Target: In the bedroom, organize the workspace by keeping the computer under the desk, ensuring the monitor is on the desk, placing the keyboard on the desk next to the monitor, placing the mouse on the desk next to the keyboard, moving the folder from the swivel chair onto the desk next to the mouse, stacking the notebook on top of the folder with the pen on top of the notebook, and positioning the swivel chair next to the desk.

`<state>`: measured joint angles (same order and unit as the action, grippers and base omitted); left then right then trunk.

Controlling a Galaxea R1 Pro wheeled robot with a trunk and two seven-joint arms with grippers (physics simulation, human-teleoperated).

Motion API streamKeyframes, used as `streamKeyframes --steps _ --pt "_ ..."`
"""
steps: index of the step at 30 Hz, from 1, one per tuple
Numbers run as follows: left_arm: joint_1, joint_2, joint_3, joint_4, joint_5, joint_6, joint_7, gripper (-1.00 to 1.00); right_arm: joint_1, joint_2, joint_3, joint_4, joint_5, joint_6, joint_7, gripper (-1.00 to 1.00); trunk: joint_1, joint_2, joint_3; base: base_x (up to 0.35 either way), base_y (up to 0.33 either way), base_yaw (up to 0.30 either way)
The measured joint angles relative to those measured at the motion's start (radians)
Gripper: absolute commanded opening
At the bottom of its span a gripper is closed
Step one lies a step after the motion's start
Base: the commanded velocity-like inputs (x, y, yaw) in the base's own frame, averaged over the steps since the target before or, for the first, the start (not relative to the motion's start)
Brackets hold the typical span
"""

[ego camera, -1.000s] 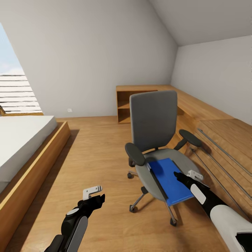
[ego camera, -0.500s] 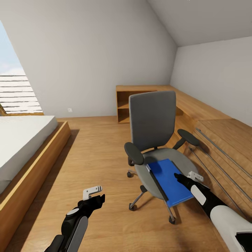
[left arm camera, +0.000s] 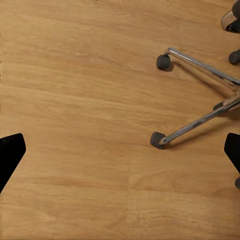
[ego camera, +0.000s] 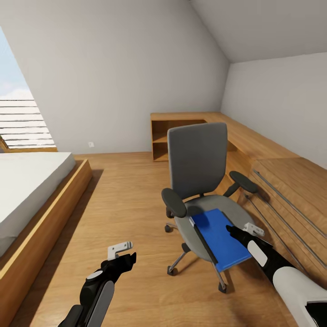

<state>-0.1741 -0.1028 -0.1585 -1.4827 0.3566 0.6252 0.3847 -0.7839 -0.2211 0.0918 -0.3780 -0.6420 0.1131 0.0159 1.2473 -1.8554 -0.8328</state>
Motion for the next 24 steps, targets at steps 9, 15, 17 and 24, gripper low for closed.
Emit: streamKeyframes --steps 9,15,17,24 --pt "0.000 0.000 0.000 0.001 0.001 -0.001 -0.001 1.00 0.000 0.000 0.000 -0.001 0.000 -0.004 0.002 1.00 0.000 0.000 0.000 0.003 0.000 0.000" --pt "0.000 0.000 0.000 0.002 0.001 -0.003 -0.002 1.00 0.000 0.012 -0.001 -0.004 0.000 -0.005 0.003 1.00 0.000 0.000 0.000 0.178 0.000 0.000" --pt "0.000 0.000 0.000 0.002 0.001 -0.003 -0.002 1.00 0.000 0.015 0.000 -0.005 0.000 -0.005 0.003 1.00 -0.001 0.000 0.000 0.239 0.000 0.000" --pt "0.000 0.000 0.000 0.008 0.000 -0.004 -0.002 1.00 0.001 0.019 0.001 -0.007 0.002 -0.005 0.003 1.00 0.000 0.000 0.000 0.070 0.000 0.000"
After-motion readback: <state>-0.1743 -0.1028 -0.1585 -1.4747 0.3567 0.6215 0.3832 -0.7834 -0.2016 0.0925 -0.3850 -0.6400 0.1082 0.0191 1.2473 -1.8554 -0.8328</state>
